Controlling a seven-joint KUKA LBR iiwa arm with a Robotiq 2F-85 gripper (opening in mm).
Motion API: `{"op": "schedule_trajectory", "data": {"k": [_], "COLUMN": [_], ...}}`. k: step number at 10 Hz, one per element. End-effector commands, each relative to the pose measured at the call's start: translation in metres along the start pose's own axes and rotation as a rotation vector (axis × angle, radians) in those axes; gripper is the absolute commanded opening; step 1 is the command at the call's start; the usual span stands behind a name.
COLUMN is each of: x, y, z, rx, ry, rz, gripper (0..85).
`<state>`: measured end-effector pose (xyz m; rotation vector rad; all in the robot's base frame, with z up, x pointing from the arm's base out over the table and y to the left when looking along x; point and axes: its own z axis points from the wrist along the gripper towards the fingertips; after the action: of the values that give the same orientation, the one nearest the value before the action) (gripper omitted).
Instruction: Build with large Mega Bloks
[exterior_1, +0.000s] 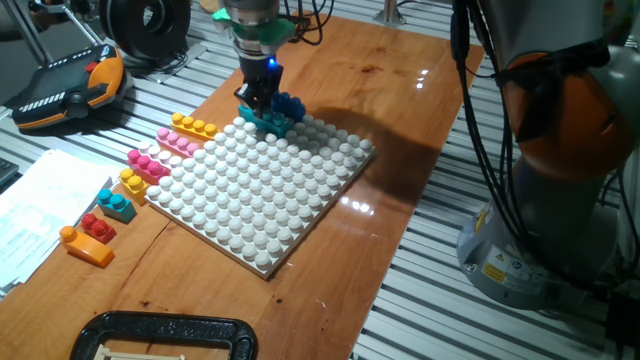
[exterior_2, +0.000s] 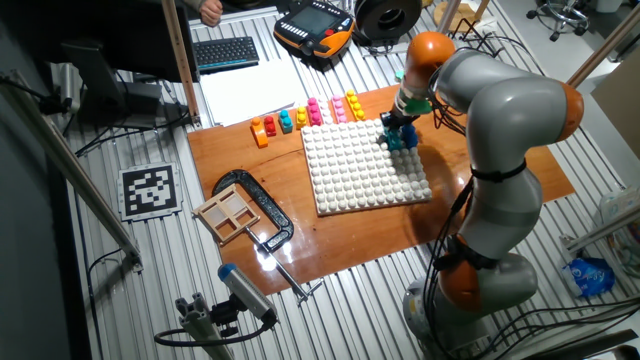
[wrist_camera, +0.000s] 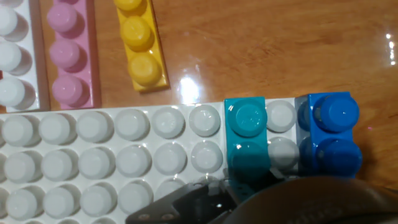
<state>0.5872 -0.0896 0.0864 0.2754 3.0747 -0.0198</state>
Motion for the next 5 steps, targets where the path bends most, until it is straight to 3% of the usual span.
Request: {"op": "schedule_trajectory", "data": {"k": [1,3,5], "x": [-0.0031,-0.0100,-0.0098], "y": [0.0026,0.0046,0.0087], "z": [-0.0010,-0.0012,0.0009], "rx": [0.002,-0.004,0.014], "ry": [-0.001,0.003,-0.010], "rz": [-0.002,-0.005,-0.007], "gripper": [0.0,0.0,34.0]}}
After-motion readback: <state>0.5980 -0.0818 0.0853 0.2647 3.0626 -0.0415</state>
